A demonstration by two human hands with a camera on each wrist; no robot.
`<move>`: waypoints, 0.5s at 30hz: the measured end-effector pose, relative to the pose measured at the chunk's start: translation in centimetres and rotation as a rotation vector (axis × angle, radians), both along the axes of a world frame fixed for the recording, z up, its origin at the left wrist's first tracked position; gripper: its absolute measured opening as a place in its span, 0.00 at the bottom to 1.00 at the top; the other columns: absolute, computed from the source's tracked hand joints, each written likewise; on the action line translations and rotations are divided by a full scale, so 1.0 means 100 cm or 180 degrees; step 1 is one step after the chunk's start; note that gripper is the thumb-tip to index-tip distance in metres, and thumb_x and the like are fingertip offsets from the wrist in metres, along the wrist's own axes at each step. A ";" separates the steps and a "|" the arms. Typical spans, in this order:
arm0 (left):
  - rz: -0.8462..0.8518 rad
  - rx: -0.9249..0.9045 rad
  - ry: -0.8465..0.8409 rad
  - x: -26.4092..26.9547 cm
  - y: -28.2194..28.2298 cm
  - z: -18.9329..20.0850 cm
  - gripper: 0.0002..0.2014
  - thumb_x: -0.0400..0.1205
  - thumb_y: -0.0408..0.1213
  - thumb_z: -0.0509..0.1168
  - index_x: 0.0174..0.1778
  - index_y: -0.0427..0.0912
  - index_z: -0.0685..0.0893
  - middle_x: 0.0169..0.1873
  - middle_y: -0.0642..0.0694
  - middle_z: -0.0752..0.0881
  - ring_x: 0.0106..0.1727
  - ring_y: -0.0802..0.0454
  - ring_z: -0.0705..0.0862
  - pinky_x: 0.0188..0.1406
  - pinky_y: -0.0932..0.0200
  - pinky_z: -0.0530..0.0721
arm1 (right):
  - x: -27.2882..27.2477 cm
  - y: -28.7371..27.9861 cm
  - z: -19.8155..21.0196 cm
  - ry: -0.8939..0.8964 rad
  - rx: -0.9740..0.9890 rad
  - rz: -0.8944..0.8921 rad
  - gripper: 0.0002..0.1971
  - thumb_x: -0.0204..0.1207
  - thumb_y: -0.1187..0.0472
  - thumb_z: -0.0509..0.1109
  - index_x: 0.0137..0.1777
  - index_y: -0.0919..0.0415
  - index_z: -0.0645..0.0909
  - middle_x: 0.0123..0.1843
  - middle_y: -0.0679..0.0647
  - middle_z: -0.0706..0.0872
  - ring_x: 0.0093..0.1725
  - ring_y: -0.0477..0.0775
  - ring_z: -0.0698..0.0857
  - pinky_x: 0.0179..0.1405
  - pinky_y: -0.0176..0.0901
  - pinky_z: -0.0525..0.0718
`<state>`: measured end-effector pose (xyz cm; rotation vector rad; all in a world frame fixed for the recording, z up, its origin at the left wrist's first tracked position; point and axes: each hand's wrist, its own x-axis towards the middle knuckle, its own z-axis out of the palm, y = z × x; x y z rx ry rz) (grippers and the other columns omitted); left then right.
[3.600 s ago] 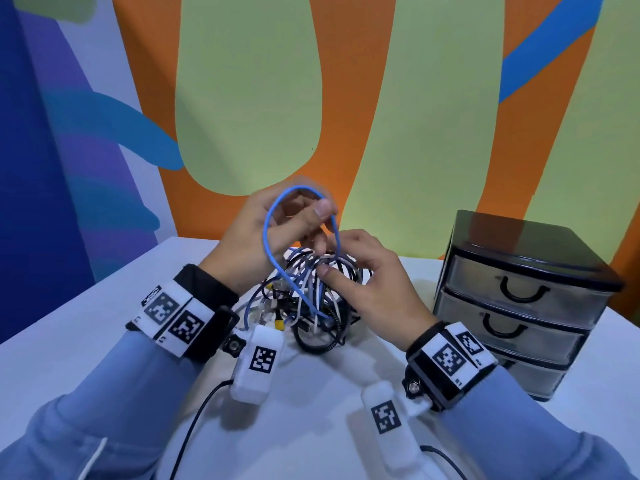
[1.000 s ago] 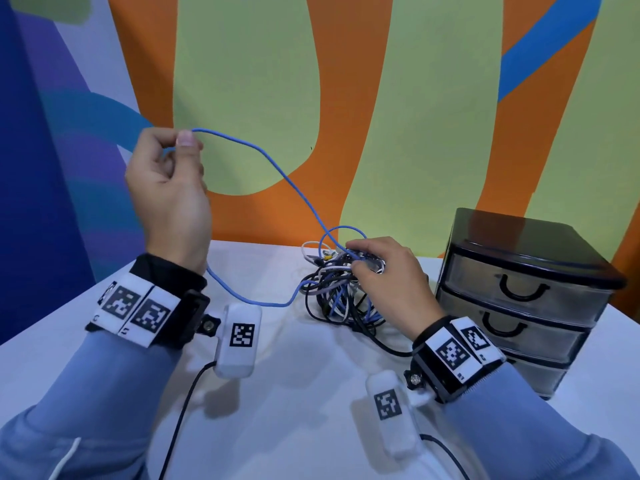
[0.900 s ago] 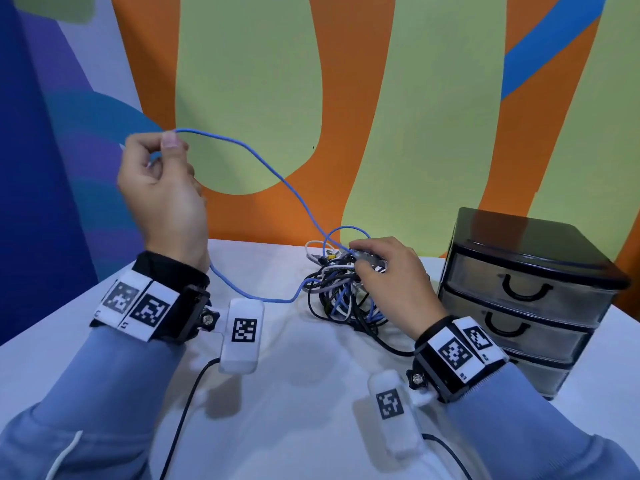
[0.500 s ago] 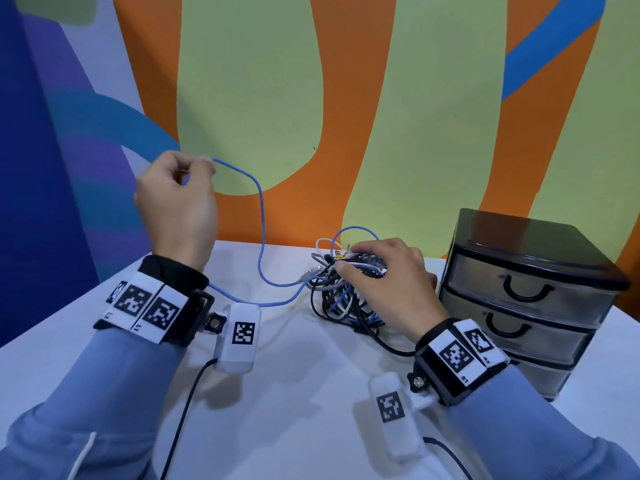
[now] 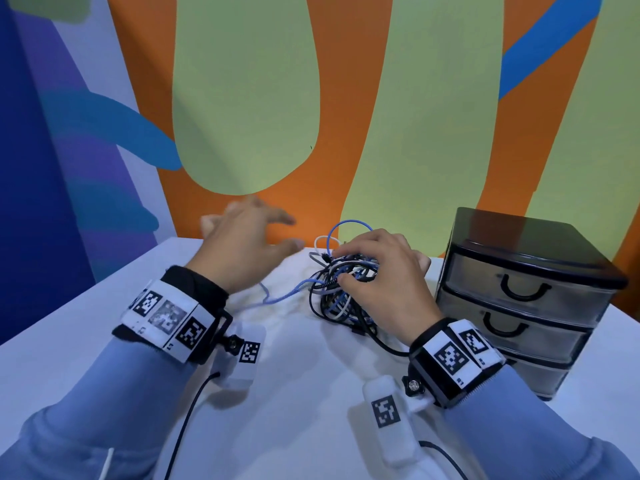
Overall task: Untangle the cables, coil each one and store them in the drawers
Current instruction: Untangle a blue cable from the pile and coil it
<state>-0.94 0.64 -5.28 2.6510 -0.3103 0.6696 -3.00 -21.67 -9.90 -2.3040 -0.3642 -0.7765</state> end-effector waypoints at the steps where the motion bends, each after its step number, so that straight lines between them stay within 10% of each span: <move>1: -0.0256 0.0022 0.0223 0.000 -0.001 -0.002 0.20 0.79 0.69 0.71 0.58 0.61 0.91 0.56 0.58 0.87 0.63 0.54 0.84 0.69 0.48 0.77 | 0.000 0.001 0.000 -0.0002 -0.0035 0.0001 0.14 0.73 0.58 0.79 0.49 0.34 0.90 0.58 0.33 0.83 0.66 0.36 0.74 0.68 0.53 0.59; 7: -0.0665 0.0186 0.1022 0.000 -0.013 -0.014 0.19 0.76 0.63 0.79 0.38 0.50 0.92 0.28 0.54 0.89 0.38 0.57 0.86 0.39 0.56 0.83 | 0.000 0.003 0.000 -0.0101 -0.0197 0.0021 0.13 0.73 0.61 0.77 0.46 0.38 0.92 0.55 0.33 0.88 0.64 0.38 0.80 0.75 0.58 0.58; 15: -0.0756 0.0152 0.0906 -0.003 -0.019 -0.015 0.12 0.81 0.44 0.74 0.32 0.50 0.85 0.27 0.55 0.86 0.35 0.57 0.80 0.35 0.57 0.75 | 0.000 0.006 0.000 0.0069 -0.0275 0.0430 0.19 0.73 0.67 0.72 0.52 0.41 0.94 0.51 0.29 0.88 0.64 0.42 0.82 0.76 0.60 0.72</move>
